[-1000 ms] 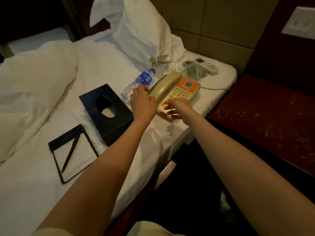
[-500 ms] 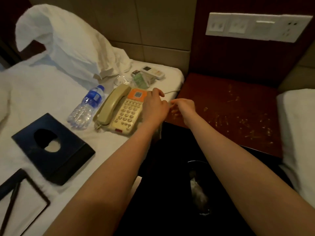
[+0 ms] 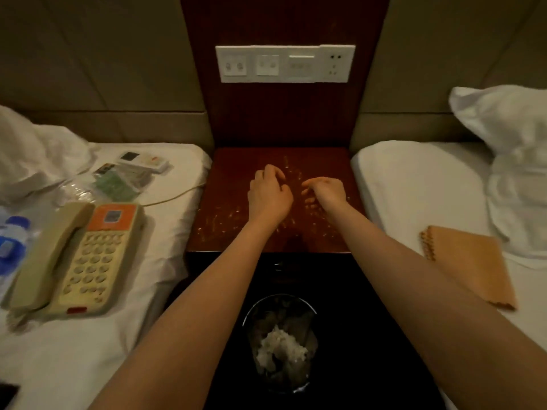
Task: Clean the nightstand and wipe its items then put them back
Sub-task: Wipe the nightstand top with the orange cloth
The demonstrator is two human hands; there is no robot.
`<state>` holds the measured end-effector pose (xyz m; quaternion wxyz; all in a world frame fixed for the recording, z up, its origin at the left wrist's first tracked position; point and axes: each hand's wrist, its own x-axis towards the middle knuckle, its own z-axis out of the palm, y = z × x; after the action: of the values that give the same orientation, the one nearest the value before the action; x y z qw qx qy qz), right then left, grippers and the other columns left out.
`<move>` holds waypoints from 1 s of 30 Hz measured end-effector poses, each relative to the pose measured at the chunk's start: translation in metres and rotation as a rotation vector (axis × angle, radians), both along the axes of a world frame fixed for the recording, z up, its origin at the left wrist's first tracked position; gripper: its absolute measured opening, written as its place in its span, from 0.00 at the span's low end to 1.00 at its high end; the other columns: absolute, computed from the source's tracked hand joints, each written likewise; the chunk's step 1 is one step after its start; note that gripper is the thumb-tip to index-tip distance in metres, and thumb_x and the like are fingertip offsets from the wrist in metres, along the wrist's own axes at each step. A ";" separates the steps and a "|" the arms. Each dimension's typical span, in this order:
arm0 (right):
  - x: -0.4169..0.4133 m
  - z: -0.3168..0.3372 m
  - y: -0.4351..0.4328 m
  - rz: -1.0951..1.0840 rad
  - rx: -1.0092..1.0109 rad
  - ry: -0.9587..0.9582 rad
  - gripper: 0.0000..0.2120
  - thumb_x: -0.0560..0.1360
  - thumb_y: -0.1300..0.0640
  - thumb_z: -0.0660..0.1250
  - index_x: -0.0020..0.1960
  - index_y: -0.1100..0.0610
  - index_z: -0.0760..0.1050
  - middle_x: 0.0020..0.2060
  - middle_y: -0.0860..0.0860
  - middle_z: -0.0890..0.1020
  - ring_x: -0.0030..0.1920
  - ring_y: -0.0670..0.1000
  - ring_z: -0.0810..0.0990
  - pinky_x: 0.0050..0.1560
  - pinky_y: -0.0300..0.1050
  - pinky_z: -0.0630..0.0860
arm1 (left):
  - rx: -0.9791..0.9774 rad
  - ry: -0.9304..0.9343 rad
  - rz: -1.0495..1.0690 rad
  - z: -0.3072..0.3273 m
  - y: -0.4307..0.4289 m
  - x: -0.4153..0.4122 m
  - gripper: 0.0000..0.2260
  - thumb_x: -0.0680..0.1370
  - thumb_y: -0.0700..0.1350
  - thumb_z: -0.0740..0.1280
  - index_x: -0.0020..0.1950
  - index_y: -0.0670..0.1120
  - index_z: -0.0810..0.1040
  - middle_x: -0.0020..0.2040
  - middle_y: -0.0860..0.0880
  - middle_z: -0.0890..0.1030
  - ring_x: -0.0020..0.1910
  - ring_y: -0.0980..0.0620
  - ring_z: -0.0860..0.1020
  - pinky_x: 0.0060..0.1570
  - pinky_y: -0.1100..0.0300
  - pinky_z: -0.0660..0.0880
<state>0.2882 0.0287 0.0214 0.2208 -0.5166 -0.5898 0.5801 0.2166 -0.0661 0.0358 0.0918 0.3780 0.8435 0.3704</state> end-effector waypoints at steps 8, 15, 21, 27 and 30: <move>0.084 0.002 0.030 -0.206 0.014 -0.012 0.10 0.76 0.63 0.59 0.39 0.57 0.77 0.32 0.52 0.78 0.29 0.49 0.73 0.29 0.38 0.69 | 0.017 -0.050 -0.169 -0.001 0.053 0.061 0.10 0.76 0.39 0.59 0.57 0.45 0.71 0.60 0.45 0.71 0.60 0.44 0.70 0.62 0.49 0.69; 0.149 0.000 0.024 -0.323 -0.029 -0.015 0.06 0.75 0.62 0.62 0.47 0.59 0.78 0.34 0.51 0.78 0.32 0.49 0.75 0.32 0.38 0.71 | -0.025 -0.048 -0.309 -0.008 0.076 0.113 0.10 0.77 0.39 0.58 0.58 0.44 0.70 0.61 0.43 0.71 0.61 0.43 0.70 0.59 0.52 0.67; 0.211 0.000 0.025 -0.447 -0.001 -0.105 0.04 0.74 0.59 0.65 0.44 0.59 0.77 0.35 0.51 0.78 0.33 0.49 0.75 0.32 0.39 0.71 | -0.035 -0.084 -0.456 -0.013 0.089 0.157 0.11 0.76 0.38 0.58 0.58 0.43 0.70 0.61 0.42 0.71 0.60 0.41 0.70 0.58 0.51 0.67; 0.250 -0.021 0.032 -0.529 0.179 -0.487 0.06 0.74 0.63 0.59 0.44 0.59 0.74 0.44 0.55 0.78 0.51 0.57 0.76 0.45 0.44 0.73 | -0.091 -0.123 -0.538 -0.028 0.100 0.178 0.10 0.77 0.39 0.58 0.57 0.44 0.69 0.61 0.43 0.69 0.58 0.41 0.71 0.59 0.49 0.69; 0.256 -0.030 0.033 -0.486 0.220 -0.715 0.16 0.73 0.61 0.61 0.60 0.57 0.72 0.60 0.58 0.72 0.63 0.60 0.69 0.59 0.50 0.68 | -0.133 -0.119 -0.541 -0.038 0.103 0.179 0.10 0.77 0.39 0.58 0.58 0.44 0.69 0.61 0.43 0.69 0.59 0.41 0.71 0.59 0.49 0.69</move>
<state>0.5446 0.0621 -0.0086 0.1866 -0.7817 -0.5488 0.2302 0.3955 0.0373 -0.0019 0.2611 0.5601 0.7276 0.2979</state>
